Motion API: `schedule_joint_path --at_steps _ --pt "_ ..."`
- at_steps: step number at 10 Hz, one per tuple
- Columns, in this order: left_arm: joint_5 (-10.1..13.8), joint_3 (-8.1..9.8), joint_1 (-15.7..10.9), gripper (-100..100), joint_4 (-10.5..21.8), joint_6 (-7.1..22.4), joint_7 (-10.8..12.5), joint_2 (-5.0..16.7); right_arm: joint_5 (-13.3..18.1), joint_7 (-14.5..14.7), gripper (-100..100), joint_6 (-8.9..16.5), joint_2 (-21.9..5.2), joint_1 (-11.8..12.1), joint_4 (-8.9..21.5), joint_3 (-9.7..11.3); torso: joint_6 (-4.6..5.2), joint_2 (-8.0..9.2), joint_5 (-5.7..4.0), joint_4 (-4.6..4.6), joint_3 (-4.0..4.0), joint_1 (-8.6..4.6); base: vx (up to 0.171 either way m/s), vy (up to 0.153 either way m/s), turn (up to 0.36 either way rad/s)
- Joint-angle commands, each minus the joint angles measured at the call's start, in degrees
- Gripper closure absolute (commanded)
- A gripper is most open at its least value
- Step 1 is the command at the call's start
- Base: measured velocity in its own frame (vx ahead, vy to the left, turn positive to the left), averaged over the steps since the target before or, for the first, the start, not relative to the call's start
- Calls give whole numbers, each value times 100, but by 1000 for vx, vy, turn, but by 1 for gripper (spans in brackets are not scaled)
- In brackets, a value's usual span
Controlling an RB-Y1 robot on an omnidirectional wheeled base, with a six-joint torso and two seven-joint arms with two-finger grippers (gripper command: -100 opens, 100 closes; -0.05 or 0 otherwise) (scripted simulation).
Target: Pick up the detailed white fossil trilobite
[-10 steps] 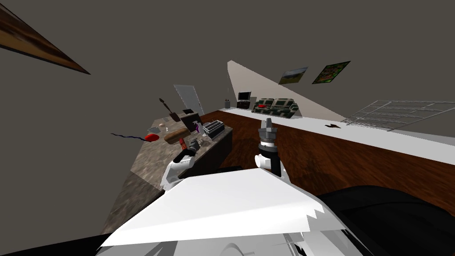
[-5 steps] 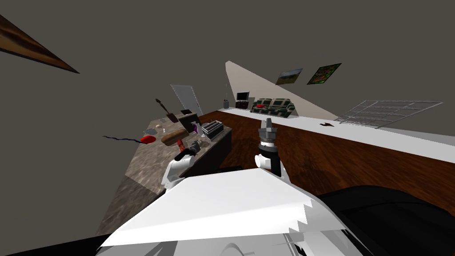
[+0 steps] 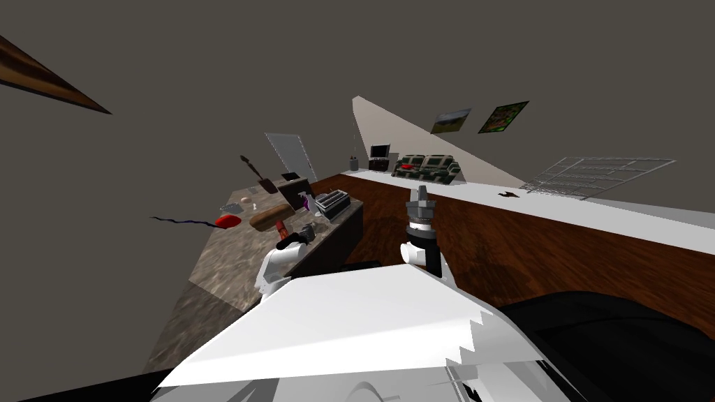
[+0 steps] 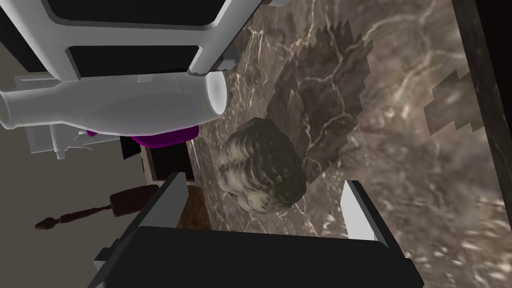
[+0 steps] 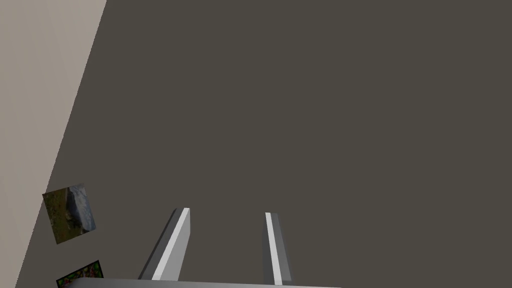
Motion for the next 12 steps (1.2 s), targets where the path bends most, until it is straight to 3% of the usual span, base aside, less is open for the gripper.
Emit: schedule_joint_path --at_steps 1,3,4,5,6,12 --pt "-14 3 -18 -100 31 186 -24 3 0 0 0 0 0 0 0 0 0 0 0 0 0 0 29 7 -20" --pt "-27 25 -70 -100 54 414 -59 47 0 0 0 0 0 0 0 0 0 -5 1 -1 -3 4 49 19 -19" --pt "-22 21 -78 -100 53 337 -41 36 0 0 0 0 0 0 0 0 0 -12 2 -2 -7 10 30 16 -6" --pt "-24 23 -82 0 53 367 -44 38 0 0 0 0 0 0 0 0 -1 -5 2 -2 -3 6 0 0 0" --pt "19 115 -165 -100 228 293 -36 93 0 0 0 0 0 0 0 0 -1 3 1 0 2 2 -10 -10 -85" --pt "190 487 -498 -100 926 7 -4 315 0 0 0 0 0 -1 0 0 0 20 -2 4 11 -8 -27 -19 -92"
